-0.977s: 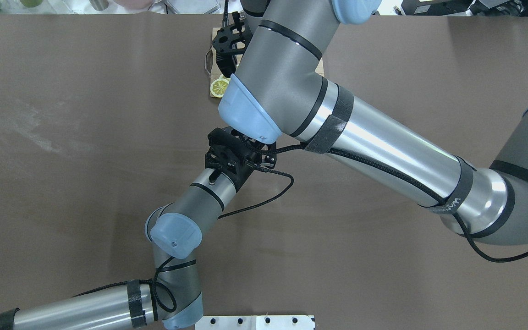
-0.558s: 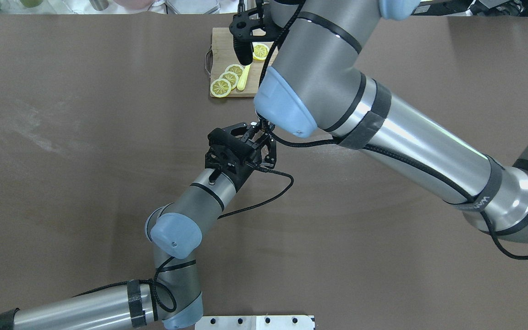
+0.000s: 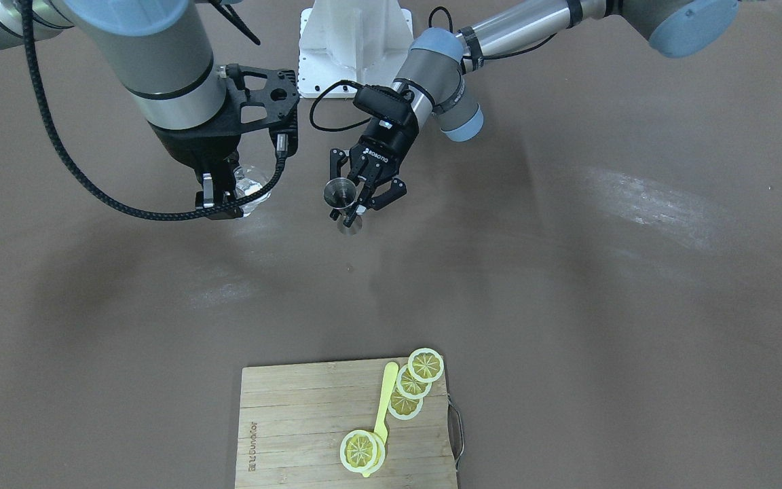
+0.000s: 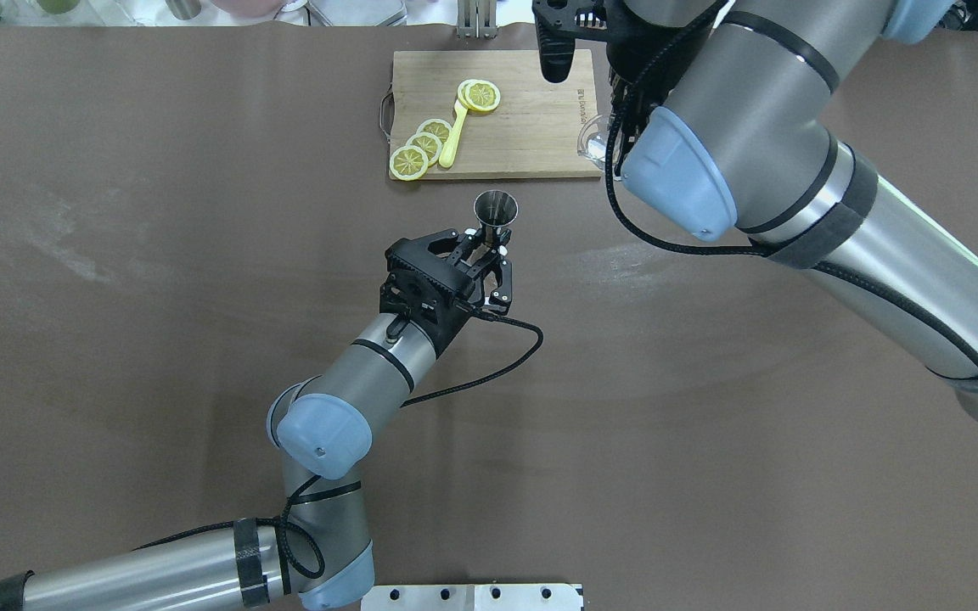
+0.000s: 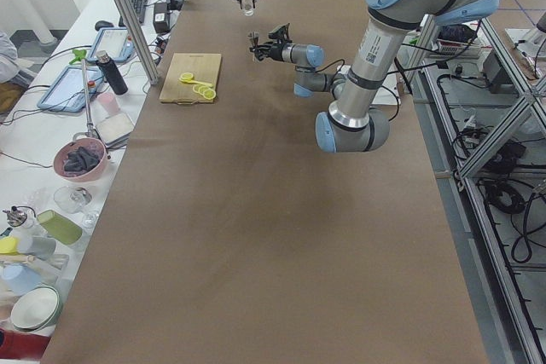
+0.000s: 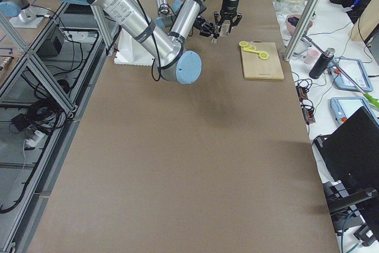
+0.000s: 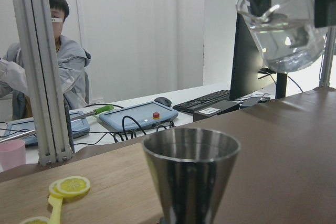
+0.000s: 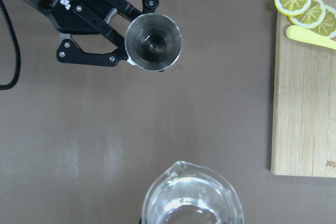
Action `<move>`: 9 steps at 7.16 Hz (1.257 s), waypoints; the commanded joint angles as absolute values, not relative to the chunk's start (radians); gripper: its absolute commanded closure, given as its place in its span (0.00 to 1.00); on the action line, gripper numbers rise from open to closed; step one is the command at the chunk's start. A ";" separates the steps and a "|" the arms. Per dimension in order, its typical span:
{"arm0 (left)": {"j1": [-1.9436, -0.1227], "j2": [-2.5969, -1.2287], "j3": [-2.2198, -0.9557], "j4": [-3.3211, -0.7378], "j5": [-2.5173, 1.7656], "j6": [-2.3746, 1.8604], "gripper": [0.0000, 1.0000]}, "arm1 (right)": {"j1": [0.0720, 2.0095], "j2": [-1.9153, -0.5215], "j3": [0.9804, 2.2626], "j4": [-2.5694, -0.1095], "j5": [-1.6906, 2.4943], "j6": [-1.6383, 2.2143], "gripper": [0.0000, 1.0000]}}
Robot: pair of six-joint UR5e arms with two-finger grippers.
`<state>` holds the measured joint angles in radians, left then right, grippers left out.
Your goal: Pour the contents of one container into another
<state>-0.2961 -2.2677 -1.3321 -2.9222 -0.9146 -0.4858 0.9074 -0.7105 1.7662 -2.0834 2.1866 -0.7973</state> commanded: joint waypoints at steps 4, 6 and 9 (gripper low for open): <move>-0.333 -2.145 -1.336 -3.031 -0.963 -0.482 1.00 | 0.985 -0.978 1.816 -1.671 2.327 -0.743 1.00; -0.371 -2.097 -1.336 -3.117 -0.968 -0.438 1.00 | 1.028 -1.081 1.810 -1.518 2.402 -0.716 1.00; -0.411 -2.007 -1.347 -3.155 -0.966 -0.426 1.00 | 1.104 -1.178 1.769 -1.352 2.505 -0.716 1.00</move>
